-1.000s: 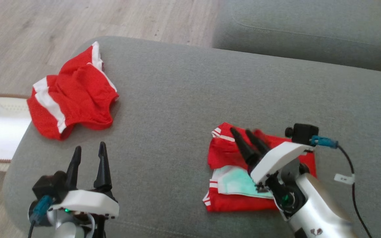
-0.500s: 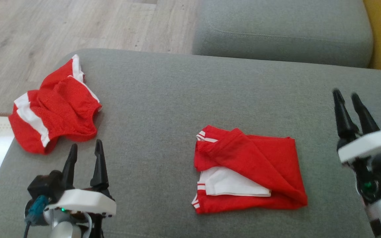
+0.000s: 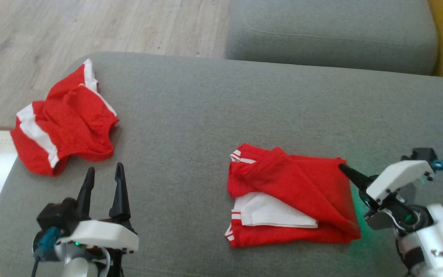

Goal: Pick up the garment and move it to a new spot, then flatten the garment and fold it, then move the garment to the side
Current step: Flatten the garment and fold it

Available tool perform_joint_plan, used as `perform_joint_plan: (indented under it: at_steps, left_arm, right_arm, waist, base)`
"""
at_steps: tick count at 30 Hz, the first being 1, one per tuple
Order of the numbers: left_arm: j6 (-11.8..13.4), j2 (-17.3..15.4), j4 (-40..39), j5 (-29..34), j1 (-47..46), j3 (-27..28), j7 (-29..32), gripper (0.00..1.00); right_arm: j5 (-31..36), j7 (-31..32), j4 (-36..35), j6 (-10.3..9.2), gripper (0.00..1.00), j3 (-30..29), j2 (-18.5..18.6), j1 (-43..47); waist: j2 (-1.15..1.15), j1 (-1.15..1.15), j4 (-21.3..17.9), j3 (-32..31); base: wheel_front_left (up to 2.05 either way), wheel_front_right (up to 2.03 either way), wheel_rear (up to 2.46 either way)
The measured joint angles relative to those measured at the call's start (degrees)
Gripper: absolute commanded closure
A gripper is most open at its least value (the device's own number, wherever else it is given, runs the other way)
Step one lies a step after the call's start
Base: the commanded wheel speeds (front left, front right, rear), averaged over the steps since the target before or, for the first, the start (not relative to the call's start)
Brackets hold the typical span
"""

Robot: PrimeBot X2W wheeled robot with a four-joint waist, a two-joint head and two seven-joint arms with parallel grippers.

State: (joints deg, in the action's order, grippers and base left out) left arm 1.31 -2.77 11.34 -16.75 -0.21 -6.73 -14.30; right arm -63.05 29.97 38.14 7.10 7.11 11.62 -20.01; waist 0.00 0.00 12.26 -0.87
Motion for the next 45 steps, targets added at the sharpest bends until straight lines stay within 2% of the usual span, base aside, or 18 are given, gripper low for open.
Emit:
perform_joint_plan:
  at_steps: [7, 11, 15, 23, 29, 33, 38, 40, 41, 42, 43, 44, 45]
  left_arm:
    - [0.22, 0.01, 0.11, -0.08, -0.06, -0.34, 0.00, 0.00]
    - [0.27, 0.00, 0.10, -0.64, -0.09, -0.27, 0.00, 0.00]
    - [0.30, 0.01, 0.10, -0.64, -0.11, -0.18, 0.00, 0.00]
    - [0.80, 0.01, 0.05, -0.64, -0.12, -0.20, 0.00, 0.00]
    - [0.70, 0.00, 0.10, -0.63, -0.12, -0.02, 0.00, 0.00]
    - [0.68, 0.01, 0.11, -0.56, -0.11, 0.22, 0.00, 0.00]
    - [0.66, 0.01, -0.03, -0.46, -0.10, 0.87, 0.00, 0.00]
    - [0.64, 0.01, -0.19, -0.45, -0.10, 1.38, 0.00, 0.00]
    - [0.63, 0.00, -0.20, -0.45, -0.10, 1.66, 0.00, 0.00]
    - [0.63, 0.00, -0.23, -0.45, -0.10, 1.83, 0.00, 0.00]
    - [0.62, 0.01, -0.26, -0.23, -0.10, 1.90, 0.00, 0.00]
    - [0.62, 0.01, -0.43, 0.15, -0.10, 1.93, 0.00, 0.00]
    - [0.62, 0.02, -0.76, 0.24, -0.10, 1.94, 0.00, 0.00]
  right_arm:
    - [-3.45, 11.16, 6.48, 0.00, 1.00, -0.26, -0.21, -3.61]
    - [-3.91, 12.99, 8.54, 0.00, 1.00, -0.44, -0.71, -4.02]
    - [-5.82, 14.80, 8.40, 0.00, 1.00, -0.48, -3.27, -3.99]
    - [-7.15, 17.33, -1.92, 0.00, 1.00, 4.76, -6.14, -1.25]
    - [-6.91, 17.40, -13.02, 0.00, 1.00, 11.78, -7.49, 7.06]
    - [-7.09, 13.61, -20.50, 0.00, 1.00, 11.32, -7.39, 9.01]
    - [-8.02, 8.33, -28.55, -0.01, 1.00, 7.73, -6.93, 9.11]
    - [-7.68, 5.36, -31.86, -0.01, 0.84, 5.98, -6.60, 9.11]
    - [-7.16, 4.21, -33.51, 0.00, 0.85, 5.42, -6.11, 9.11]
    - [-6.27, 2.67, -35.10, 0.00, 0.76, 4.93, -5.32, 9.11]
    - [-4.72, 0.44, -36.33, -0.01, 0.51, 4.08, -4.65, 9.10]
    - [-2.71, -1.59, -37.38, -0.01, 0.40, 3.33, -3.60, 9.10]
    - [-0.76, -3.68, -38.19, 0.00, 0.20, 2.64, -2.49, 9.10]
  waist:
    - [0.00, 0.00, 2.96, 1.32]
    - [0.00, 0.00, 4.26, 2.12]
    - [0.00, 0.00, 4.63, 2.35]
    - [0.00, 0.00, 3.97, 2.02]
    - [0.00, 0.00, 2.63, 1.32]
    - [0.00, 0.00, 1.42, 0.63]
    - [0.00, 0.00, -0.81, 0.00]
    - [0.00, 0.00, -1.85, -0.18]
    - [0.00, 0.00, -2.37, -0.25]
    - [0.00, 0.00, -2.93, -0.31]
    - [0.00, 0.00, -3.50, -0.36]
    - [0.00, 0.00, -4.09, -0.40]
    - [0.00, 0.00, -4.67, -0.43]
  base:
    - [0.00, 0.00, 0.00]
    - [0.00, 0.00, 0.00]
    - [0.00, 0.00, 0.00]
    - [0.00, 0.00, 0.00]
    - [0.00, 0.00, 0.00]
    - [0.00, 0.00, 0.00]
    - [0.00, 0.00, 0.00]
    - [0.00, 0.00, 0.00]
    - [0.00, 0.00, 0.00]
    - [0.00, 0.00, 0.00]
    - [0.00, 0.00, 0.00]
    - [0.00, 0.00, 0.00]
    - [0.00, 0.00, 0.00]
